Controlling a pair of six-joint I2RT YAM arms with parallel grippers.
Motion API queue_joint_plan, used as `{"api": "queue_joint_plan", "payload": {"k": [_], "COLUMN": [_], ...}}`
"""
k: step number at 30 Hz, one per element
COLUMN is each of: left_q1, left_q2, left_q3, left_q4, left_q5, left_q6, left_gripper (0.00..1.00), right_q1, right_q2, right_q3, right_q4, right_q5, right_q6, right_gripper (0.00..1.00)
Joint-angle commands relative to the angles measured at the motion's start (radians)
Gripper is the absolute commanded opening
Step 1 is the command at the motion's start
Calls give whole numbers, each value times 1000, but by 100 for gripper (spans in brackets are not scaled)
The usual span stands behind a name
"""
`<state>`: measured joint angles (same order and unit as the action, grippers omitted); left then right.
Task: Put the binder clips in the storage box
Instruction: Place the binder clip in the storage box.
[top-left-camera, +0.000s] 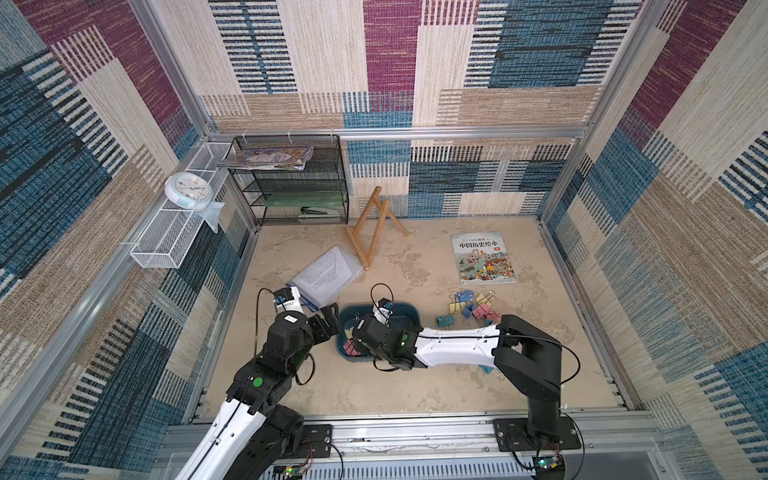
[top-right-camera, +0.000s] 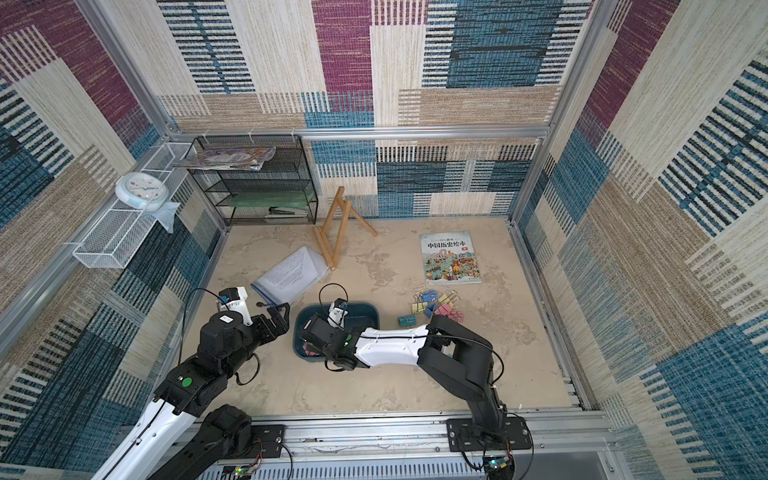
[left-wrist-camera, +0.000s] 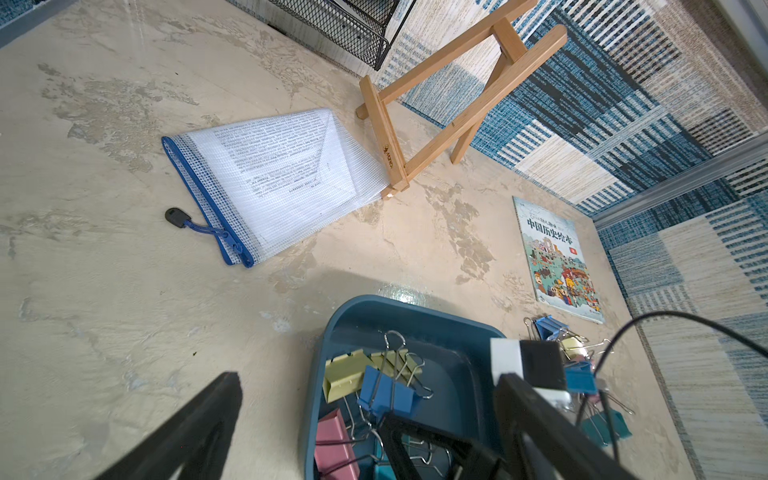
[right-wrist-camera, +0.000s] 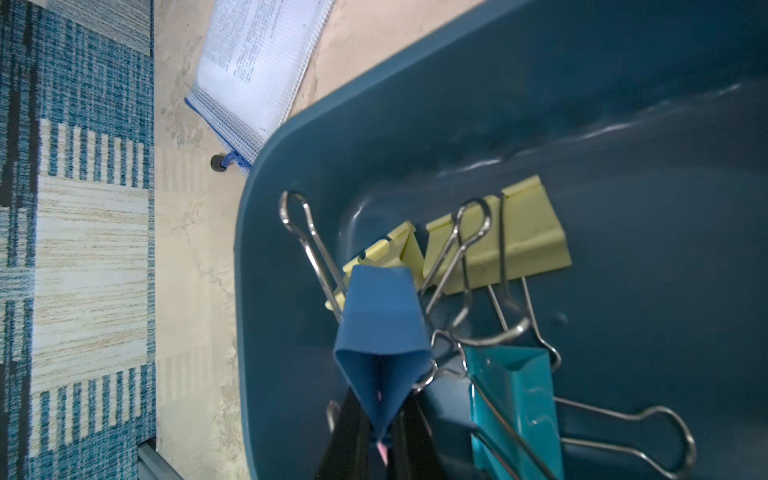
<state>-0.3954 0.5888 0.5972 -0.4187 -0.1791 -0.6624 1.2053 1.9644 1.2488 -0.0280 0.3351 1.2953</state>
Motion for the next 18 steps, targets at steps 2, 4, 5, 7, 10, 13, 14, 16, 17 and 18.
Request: {"api": "queue_joint_plan", "payload": {"k": [2,4,5,7,10,13,14,16,17,18], "left_q1": [1,1,1,1,1,2,2,1,2,1], "left_q2": [-4,-4,-4,-6,-4,-2,0,4,6,8], "left_q3": [1,0,-2,-6,-13,-17,-18,-17,-17,-17], "left_q4": [-11,-14,-15,-13,-4,6,8,11,14,16], "left_q5": [-9,-7,-10,-11,-7,-3,-2,-2,0,1], "left_q6": [17,18,19,18,9,5,4,5,5,4], "left_gripper": [99,99,99,99,99,99,99,99,99,99], "right_q1": [-1,0,0,0,0,2,2,2,2,1], "right_q2": [43,42,38,19,-33,-98,-123,-181,-214,-244], "right_q3": [34,26,18,-6,-55,-93,-107,-138,-157,-173], "right_q4": [0,-4,-2,9,43,44,39,30,32,33], "right_q5": [-15,-30,-38,-48,-57,-54,-47,-22,-3,13], "right_q6": [1,4,5,7,-1,-14,-14,-11,-16,-27], "right_gripper": [9,15,19,25,32,38,41,45,47,48]}}
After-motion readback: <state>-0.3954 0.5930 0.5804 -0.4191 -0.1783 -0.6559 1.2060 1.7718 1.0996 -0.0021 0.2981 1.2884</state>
